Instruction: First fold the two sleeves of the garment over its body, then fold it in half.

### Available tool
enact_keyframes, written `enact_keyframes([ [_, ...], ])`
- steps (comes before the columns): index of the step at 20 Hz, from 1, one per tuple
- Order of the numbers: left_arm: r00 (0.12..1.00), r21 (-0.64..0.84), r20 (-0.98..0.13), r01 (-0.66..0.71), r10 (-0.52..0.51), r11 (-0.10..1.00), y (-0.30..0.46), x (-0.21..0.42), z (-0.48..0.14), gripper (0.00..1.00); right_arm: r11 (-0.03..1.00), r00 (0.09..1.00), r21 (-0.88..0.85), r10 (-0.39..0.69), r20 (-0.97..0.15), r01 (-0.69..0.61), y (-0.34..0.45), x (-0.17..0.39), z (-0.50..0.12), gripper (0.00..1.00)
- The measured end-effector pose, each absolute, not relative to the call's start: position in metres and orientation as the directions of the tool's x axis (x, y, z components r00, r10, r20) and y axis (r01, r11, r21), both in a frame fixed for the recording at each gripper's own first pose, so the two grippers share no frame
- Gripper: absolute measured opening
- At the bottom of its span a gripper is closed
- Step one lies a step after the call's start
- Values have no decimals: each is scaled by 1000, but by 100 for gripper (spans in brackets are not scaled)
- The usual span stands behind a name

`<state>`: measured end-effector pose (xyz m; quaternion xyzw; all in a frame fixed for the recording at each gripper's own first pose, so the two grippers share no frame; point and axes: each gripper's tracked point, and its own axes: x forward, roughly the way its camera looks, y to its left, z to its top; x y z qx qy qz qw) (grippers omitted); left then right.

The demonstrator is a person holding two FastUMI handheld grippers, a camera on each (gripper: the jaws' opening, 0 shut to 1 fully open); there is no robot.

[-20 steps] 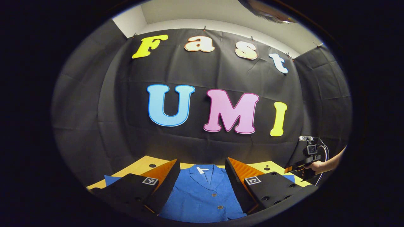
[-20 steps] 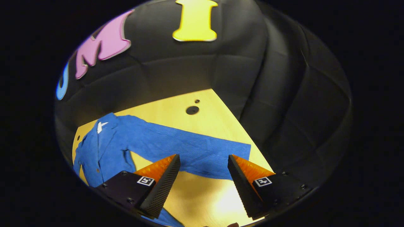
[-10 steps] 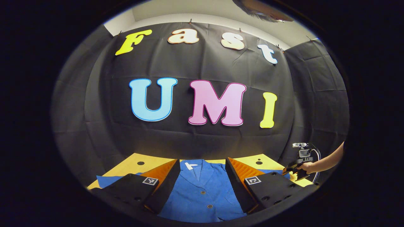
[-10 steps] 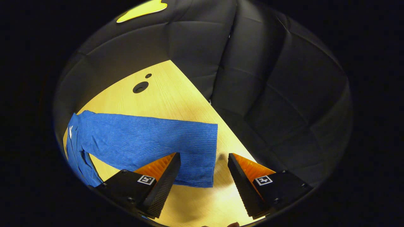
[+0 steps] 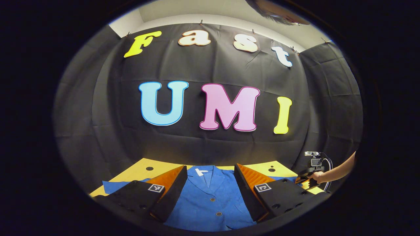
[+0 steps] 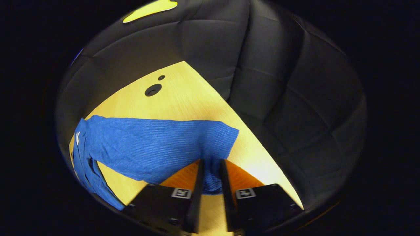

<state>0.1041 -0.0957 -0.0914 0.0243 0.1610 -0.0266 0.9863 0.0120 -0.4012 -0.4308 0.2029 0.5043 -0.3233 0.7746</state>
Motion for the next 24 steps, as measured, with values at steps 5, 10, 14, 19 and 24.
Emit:
enact_keyframes([
  [5,941,25,-337,39,-28,999,-93,88,-99,82,755,361,70,-228,-904,652,-374,34,-421,5],
  [10,946,15,-323,7,-2,1000,-84,81,-98,82,828,561,163,-205,-802,536,-334,105,-344,4],
  [14,949,-8,-314,-34,30,999,-72,68,-98,82,892,687,243,-96,-721,381,-269,171,-280,4],
  [19,943,-22,-319,-101,89,995,-48,46,-104,82,884,774,426,128,-620,194,-139,248,-227,4],
  [24,924,-38,-339,-200,176,979,-12,17,-113,82,759,707,650,441,-553,34,28,268,-239,4],
])
